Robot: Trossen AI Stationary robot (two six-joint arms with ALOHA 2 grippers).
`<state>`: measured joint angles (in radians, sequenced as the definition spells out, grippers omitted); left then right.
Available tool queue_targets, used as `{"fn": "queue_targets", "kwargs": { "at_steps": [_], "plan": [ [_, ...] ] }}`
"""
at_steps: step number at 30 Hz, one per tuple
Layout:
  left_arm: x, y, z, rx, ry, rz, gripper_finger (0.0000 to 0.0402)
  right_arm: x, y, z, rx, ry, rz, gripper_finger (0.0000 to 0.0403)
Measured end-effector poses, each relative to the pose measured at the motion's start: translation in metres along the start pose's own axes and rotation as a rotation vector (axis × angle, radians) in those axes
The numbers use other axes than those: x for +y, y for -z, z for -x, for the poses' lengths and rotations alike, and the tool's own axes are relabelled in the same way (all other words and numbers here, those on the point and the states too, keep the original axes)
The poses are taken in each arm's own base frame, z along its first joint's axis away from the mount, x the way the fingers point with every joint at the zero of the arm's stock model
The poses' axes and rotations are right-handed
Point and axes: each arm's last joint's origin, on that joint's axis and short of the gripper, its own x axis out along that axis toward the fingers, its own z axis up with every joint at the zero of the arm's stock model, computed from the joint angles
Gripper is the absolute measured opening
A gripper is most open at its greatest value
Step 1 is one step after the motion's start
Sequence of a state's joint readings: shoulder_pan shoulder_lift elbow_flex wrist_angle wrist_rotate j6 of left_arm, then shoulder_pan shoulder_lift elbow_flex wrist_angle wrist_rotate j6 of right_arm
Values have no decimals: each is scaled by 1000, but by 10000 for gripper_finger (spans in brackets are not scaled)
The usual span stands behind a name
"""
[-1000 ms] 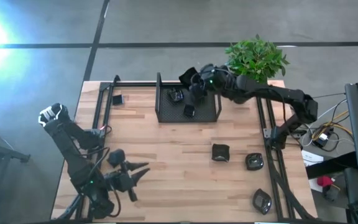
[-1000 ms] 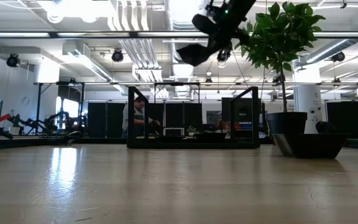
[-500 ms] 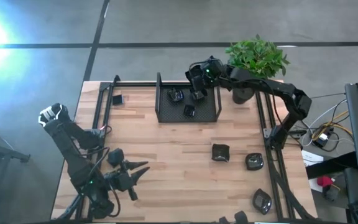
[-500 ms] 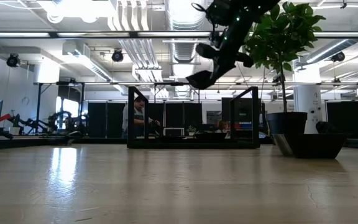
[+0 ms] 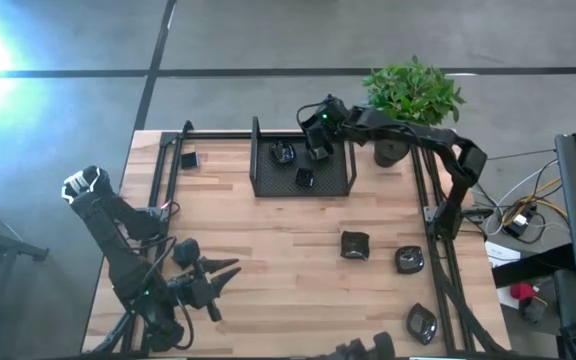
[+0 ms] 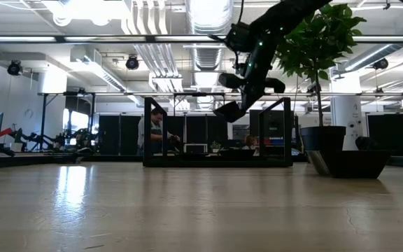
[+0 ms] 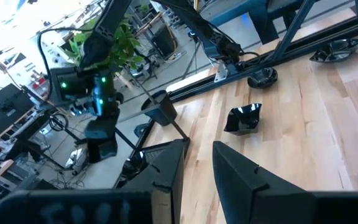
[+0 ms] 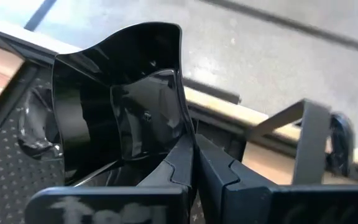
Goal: Pick & Place Mini shaped plates
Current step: Stack the black distorted square plate on top of the black distorted square plate on the shelf
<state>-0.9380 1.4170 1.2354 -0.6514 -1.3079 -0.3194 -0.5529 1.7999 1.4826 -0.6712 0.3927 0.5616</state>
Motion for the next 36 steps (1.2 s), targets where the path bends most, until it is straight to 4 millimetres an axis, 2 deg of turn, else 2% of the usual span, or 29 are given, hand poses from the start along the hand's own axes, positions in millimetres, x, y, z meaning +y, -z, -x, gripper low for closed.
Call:
{"fn": "queue_targets", "kwargs": {
  "at_steps": [4, 19, 29, 32, 36],
  "plan": [
    [0, 0, 0, 0, 0, -9, 83, -3, 2, -8, 31, 13, -27, 8],
    [0, 1, 0, 2, 1, -18, 83, -2, 14, -13, 67, 36, -55, 8],
    [0, 0, 0, 3, 3, -38, 83, 1, 15, -19, 53, 37, -56, 8],
    [0, 0, 0, 3, 3, -38, 83, 4, 20, -30, 81, 39, 14, 8],
    [0, 1, 0, 3, 3, -39, 83, 5, 19, -30, 86, 26, 29, 8]
  ]
}}
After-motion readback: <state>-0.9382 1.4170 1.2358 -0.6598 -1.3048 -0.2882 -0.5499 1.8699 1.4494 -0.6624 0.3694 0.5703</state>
